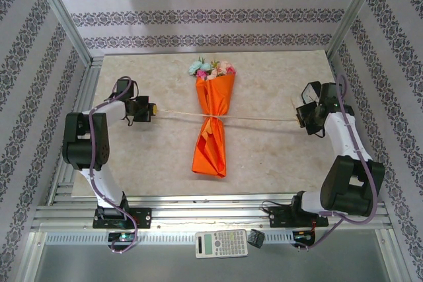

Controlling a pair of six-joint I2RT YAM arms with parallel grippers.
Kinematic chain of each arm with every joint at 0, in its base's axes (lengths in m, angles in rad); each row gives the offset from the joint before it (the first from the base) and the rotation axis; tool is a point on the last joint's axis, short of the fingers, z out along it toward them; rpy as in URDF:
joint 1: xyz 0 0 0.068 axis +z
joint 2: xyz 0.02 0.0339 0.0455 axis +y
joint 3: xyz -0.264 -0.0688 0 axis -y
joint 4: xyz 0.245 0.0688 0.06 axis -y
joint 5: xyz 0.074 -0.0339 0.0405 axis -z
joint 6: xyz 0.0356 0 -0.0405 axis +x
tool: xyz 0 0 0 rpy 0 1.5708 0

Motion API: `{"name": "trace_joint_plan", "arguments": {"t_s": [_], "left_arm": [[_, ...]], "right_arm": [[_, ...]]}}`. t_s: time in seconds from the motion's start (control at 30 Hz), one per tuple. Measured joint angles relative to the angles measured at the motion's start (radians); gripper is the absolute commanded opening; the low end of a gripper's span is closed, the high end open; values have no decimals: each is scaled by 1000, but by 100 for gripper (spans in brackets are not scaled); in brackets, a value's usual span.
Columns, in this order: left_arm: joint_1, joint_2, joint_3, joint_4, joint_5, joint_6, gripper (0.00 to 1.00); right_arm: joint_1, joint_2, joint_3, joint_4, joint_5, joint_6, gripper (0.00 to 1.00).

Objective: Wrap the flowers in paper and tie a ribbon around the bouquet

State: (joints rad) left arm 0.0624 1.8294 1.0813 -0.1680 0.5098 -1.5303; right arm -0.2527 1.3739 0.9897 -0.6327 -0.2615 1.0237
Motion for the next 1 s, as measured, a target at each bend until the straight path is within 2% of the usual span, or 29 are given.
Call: {"name": "trace_joint_plan", "arguments": {"t_s": [1.0], "left_arm": [[140, -99, -116, -1, 38, -21, 0]], "right_arm": [[-134, -80, -64, -54, 31, -2, 0]]}}
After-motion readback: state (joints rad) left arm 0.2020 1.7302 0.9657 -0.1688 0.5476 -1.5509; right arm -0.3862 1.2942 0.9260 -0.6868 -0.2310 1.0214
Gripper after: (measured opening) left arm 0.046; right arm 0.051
